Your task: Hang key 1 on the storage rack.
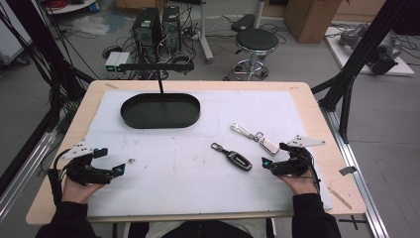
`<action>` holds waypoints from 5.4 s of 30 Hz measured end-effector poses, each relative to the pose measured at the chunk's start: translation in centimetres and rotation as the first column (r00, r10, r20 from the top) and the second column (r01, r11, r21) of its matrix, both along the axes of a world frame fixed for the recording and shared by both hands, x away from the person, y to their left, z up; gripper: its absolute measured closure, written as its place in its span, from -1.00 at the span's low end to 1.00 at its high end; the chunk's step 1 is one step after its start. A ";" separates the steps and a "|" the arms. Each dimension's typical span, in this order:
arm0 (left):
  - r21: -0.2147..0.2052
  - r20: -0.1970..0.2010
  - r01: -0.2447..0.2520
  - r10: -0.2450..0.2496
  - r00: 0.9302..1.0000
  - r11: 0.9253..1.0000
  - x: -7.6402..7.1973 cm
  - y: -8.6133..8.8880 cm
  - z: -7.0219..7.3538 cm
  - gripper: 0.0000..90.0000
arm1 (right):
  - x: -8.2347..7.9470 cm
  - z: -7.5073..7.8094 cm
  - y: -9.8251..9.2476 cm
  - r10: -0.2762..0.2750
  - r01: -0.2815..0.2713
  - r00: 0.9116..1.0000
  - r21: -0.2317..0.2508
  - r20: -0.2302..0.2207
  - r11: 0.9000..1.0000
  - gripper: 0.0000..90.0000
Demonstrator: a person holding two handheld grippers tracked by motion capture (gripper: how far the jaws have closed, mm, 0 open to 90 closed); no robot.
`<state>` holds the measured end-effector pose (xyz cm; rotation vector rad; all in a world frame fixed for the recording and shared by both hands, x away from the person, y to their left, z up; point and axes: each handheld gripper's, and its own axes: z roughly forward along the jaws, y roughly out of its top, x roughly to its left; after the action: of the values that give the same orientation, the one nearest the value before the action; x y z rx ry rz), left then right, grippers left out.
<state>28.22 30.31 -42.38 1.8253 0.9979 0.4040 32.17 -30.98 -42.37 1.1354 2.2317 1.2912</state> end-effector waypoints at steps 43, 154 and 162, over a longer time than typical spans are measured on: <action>0.015 0.009 -0.006 0.006 1.000 1.000 -0.1 0.0 -0.3 -0.96 | 3.3 2.1 3.0 0.016 -0.018 0.999 -0.091 -0.028 0.996 -0.98; -0.045 0.019 0.007 -0.006 1.000 0.999 0.1 0.2 -0.3 -0.96 | 14.7 8.0 7.1 0.044 -0.056 0.966 -0.041 -0.254 0.998 0.67; -0.025 0.012 0.010 -0.009 1.000 1.000 0.2 0.0 -0.4 -0.96 | 14.5 12.2 9.2 0.107 -0.102 0.973 0.038 -0.204 0.994 0.67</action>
<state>28.38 30.28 -42.81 1.8026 0.9816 0.3944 46.70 -21.78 -30.15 1.2272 2.4600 1.3013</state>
